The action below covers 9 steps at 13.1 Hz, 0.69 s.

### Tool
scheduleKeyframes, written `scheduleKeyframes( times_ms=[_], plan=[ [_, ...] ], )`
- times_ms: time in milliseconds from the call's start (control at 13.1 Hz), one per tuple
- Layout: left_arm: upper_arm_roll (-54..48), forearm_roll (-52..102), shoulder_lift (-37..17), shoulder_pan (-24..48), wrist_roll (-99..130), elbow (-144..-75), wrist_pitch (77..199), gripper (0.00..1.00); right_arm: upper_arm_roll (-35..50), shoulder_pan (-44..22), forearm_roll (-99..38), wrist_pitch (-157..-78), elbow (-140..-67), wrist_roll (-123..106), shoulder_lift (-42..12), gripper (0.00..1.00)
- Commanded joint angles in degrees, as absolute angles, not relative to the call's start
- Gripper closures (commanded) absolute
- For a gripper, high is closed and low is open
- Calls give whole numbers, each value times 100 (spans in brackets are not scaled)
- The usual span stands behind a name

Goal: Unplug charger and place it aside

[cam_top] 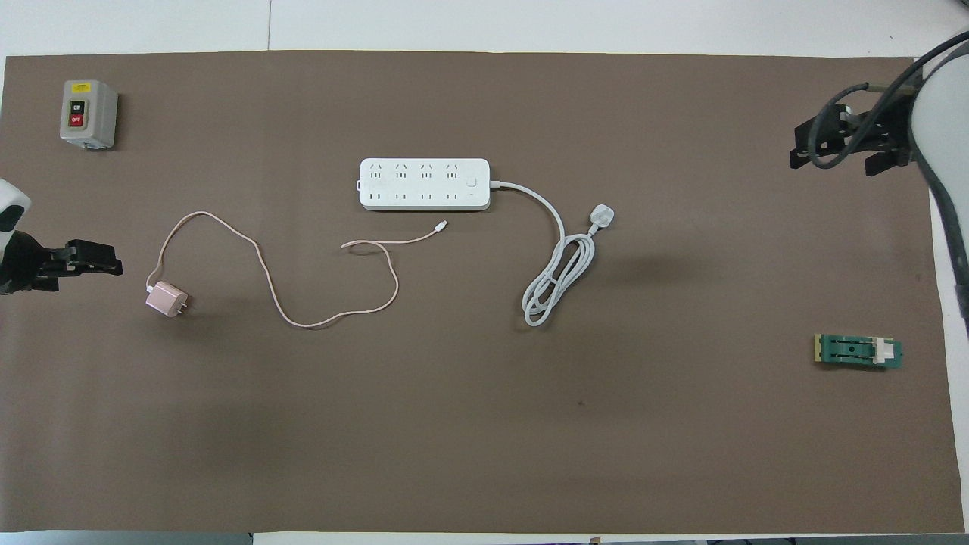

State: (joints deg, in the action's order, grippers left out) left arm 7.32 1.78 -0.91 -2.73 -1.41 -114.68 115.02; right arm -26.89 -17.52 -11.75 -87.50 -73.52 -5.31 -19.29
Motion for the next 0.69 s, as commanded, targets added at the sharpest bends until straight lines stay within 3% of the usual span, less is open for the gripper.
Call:
scheduleKeyframes(
  times_ms=[0, 306, 458, 611],
  plan=[
    [721, 114, -35, -246, -132, -10770, 10761, 0, -2418, -1408, -818, -8570, -7558, -1359, -1320, 0],
    [633, 114, 9, -211, -132, -9626, 9502, 0, -954, -153, -142, -8069, -7969, -1512, -389, 0],
    [405, 114, 245, -158, -132, -9624, 9475, 0, -381, 367, 26, -8147, -8610, -1477, 103, 0],
    [308, 123, 456, -62, -123, -9685, 9265, 0, -272, 483, 26, -8314, -8937, -1407, 281, 0]
  ],
)
